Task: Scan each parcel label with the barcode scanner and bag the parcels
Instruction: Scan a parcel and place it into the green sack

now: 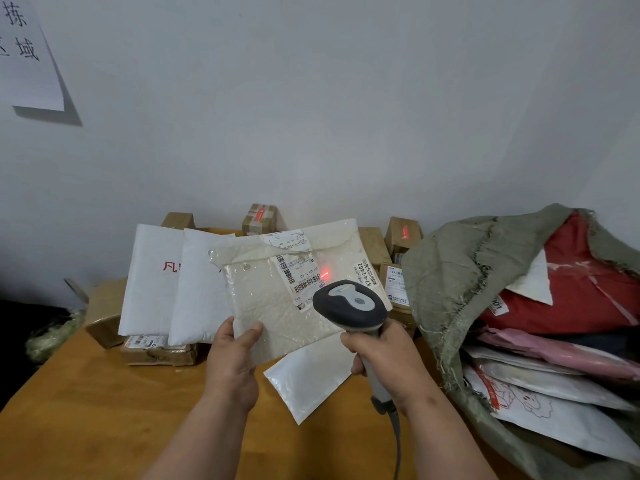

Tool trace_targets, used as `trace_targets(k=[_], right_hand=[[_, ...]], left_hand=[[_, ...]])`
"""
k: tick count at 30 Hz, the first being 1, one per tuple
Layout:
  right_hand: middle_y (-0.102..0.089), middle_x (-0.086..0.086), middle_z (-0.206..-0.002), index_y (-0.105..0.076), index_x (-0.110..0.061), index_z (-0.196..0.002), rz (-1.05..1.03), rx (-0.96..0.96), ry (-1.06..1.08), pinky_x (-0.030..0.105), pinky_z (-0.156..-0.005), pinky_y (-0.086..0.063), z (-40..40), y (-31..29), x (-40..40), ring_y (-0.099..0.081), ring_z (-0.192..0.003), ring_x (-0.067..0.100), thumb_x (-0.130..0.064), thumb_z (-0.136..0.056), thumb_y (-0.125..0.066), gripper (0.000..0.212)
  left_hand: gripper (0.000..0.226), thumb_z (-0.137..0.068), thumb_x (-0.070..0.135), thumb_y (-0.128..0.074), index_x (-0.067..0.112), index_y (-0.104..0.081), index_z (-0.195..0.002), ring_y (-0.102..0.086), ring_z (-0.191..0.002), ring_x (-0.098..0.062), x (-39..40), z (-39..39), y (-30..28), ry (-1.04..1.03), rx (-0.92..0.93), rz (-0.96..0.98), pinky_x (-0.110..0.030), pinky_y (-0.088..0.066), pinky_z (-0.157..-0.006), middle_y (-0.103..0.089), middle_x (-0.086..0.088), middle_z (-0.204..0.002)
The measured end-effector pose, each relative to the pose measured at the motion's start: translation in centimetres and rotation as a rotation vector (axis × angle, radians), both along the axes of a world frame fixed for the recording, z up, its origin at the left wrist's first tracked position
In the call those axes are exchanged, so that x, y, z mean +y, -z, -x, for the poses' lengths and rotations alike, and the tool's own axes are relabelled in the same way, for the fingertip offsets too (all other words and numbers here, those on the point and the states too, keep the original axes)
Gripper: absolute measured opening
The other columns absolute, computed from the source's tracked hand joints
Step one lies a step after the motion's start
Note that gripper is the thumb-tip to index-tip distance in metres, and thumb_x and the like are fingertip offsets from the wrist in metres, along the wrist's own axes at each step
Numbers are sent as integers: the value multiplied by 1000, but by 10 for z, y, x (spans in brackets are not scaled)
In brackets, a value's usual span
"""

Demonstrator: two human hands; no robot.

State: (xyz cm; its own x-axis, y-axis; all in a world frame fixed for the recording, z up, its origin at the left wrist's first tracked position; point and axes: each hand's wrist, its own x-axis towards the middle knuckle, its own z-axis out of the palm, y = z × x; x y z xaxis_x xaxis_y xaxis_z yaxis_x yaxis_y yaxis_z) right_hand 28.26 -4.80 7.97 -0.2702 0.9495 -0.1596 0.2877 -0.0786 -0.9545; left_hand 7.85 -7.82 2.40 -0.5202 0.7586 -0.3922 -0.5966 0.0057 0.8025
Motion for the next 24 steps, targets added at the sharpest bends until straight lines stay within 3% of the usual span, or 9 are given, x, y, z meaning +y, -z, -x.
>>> trace_targets(k=[6, 12, 16, 24], right_hand=[[-63, -6, -55, -66, -22, -88, -5, -7, -21, 24, -62, -50, -5, 2, 3, -62, -56, 2, -37, -66, -67, 26], [-64, -5, -55, -66, -23, -88, -7, -10, -29, 20, -59, -47, -11, 0, 5, -63, -55, 2, -38, -66, -66, 27], [-63, -6, -55, -65, -25, -89, 3, 3, -31, 18, -56, -47, -14, -1, 5, -62, -54, 3, -37, -65, -66, 27], [-63, -6, -54, -65, -24, -88, 15, 19, -28, 26, -63, -48, -22, -1, 6, -63, -54, 3, -37, -64, -67, 28]], left_hand=[[32, -95, 5, -60, 18, -59, -125, -61, -114, -40, 2, -6, -1, -9, -10, -2, -63, -47, -100, -65, -15, -123], [23, -95, 5, -60, 25, -62, -107, -62, -112, -40, 2, -12, -3, 8, -22, 3, -65, -47, -99, -66, -13, -118], [23, -95, 3, -59, 24, -63, -106, -63, -109, -39, 1, -16, -4, 6, -10, -1, -63, -48, -98, -67, -14, -117], [25, -95, 1, -58, 18, -63, -112, -65, -104, -37, 0, -25, -3, -15, -6, -7, -58, -52, -94, -69, -13, -112]])
